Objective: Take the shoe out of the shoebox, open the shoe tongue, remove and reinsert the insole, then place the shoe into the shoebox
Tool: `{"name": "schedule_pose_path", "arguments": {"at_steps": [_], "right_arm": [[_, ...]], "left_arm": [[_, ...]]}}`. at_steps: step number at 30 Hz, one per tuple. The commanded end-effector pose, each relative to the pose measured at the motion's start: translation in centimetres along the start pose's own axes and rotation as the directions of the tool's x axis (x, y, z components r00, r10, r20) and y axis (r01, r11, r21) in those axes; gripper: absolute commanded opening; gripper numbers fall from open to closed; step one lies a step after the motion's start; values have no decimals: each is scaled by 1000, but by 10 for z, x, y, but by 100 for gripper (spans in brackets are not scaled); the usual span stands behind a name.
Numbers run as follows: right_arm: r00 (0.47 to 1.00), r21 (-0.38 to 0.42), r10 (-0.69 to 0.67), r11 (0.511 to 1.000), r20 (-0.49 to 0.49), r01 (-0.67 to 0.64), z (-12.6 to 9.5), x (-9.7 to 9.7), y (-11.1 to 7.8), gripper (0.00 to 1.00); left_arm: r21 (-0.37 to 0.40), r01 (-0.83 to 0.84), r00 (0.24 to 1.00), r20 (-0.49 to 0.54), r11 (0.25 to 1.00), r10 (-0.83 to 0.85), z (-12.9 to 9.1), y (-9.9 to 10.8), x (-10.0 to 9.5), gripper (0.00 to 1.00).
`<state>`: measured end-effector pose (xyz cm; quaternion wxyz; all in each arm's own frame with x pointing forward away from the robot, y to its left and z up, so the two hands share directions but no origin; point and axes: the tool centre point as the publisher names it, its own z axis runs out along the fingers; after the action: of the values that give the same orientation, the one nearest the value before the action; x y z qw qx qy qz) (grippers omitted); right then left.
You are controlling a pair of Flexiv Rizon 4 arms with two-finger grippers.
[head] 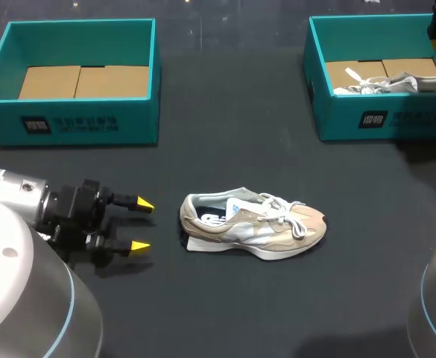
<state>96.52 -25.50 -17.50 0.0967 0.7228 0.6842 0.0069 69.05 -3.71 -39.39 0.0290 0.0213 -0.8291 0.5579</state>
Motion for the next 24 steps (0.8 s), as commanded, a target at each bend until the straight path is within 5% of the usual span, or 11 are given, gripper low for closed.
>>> {"name": "schedule_pose_path", "arguments": {"at_steps": [1, 24], "right_arm": [[1000, -1, 1, 1000, 1, -1, -1, 0, -1, 100], [1000, -1, 1, 1000, 1, -1, -1, 0, -1, 100]], "left_arm": [[2, -5, 1000, 3, 1000, 5, 12, 0, -7, 100], [24, -14, 1000, 7, 1000, 14, 48, -10, -24, 100]]}}
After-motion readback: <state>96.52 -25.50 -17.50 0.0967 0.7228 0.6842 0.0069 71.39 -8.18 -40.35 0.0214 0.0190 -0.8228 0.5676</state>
